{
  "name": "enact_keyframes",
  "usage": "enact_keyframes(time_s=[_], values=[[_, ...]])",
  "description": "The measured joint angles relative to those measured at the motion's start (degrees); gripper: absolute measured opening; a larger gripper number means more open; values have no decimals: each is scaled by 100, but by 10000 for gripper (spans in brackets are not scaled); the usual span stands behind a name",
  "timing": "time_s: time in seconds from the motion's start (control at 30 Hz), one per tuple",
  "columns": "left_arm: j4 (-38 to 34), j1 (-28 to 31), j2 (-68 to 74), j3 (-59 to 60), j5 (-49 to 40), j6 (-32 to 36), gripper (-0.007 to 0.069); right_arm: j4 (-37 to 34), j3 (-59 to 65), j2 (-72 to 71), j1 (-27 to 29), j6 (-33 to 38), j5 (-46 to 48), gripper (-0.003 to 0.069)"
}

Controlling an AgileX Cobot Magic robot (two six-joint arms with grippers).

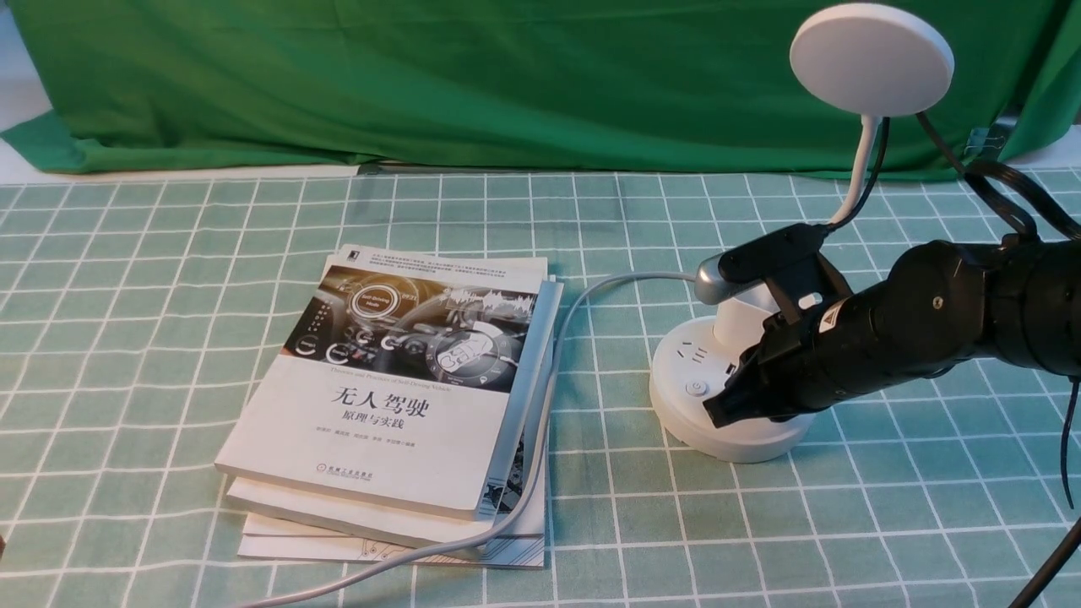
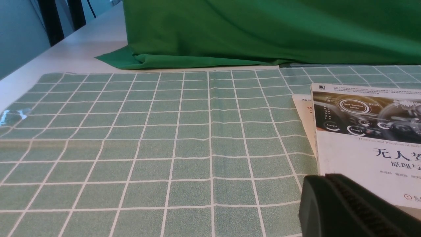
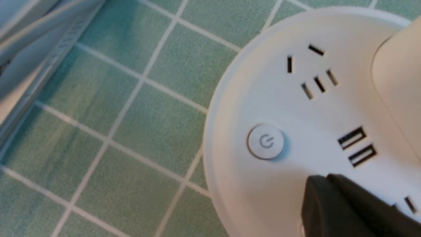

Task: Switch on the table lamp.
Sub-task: 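Press the button on the base of the white desk lamp with the right gripper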

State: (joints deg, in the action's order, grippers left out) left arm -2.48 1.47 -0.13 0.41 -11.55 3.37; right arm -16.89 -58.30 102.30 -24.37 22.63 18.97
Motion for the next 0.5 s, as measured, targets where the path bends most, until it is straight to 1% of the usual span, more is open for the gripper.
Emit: enact_keyframes(time_s=[0.5], values=[[0, 0, 0, 0, 0, 0, 21, 120, 0, -92, 0, -17, 194, 31]])
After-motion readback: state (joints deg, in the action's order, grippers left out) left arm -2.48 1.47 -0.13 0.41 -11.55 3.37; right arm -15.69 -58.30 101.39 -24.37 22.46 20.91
